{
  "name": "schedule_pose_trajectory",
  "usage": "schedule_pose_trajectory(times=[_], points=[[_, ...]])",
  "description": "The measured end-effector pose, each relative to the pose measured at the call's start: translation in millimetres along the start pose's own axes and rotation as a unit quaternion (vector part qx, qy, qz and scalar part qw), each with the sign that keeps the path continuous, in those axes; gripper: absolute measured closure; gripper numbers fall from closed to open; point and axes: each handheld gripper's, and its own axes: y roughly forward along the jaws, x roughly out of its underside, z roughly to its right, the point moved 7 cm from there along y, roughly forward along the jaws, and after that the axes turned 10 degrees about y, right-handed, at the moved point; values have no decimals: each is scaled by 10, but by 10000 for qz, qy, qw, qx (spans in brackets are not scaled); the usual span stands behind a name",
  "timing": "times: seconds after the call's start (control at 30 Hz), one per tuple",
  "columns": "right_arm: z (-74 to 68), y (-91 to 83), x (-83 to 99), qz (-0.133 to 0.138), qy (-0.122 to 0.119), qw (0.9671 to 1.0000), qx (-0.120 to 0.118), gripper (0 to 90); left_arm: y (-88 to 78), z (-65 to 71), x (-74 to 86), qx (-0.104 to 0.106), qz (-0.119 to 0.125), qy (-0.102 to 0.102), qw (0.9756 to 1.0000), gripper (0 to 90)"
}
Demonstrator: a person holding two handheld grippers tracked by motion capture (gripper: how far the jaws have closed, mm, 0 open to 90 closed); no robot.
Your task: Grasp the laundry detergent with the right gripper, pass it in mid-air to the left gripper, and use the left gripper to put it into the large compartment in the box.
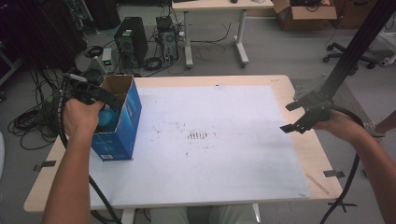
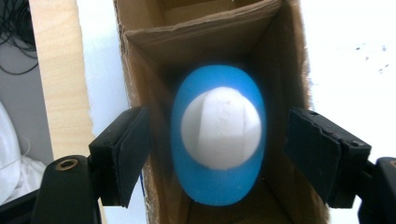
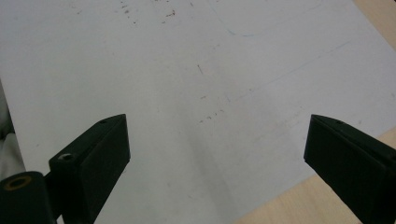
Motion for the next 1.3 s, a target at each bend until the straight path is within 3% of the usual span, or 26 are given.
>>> schedule_pose_trajectory(times=[0.53, 0.77, 1.0, 1.3], points=[[-19, -9, -19, 6, -28, 10000, 3, 67, -274, 63, -70, 106, 179, 167, 9996, 157], [-27, -31, -28, 5, -31, 10000, 15, 67, -430, 208, -127, 169, 309, 436, 9984, 113], [-35, -49, -29, 6, -39, 10000, 26, 68, -618, 406, -184, 279, 504, 793, 9952, 99], [-47, -89, -49, 32, -32, 10000, 30, 68, -814, 725, -239, 366, 681, 1326, 9882, 69]])
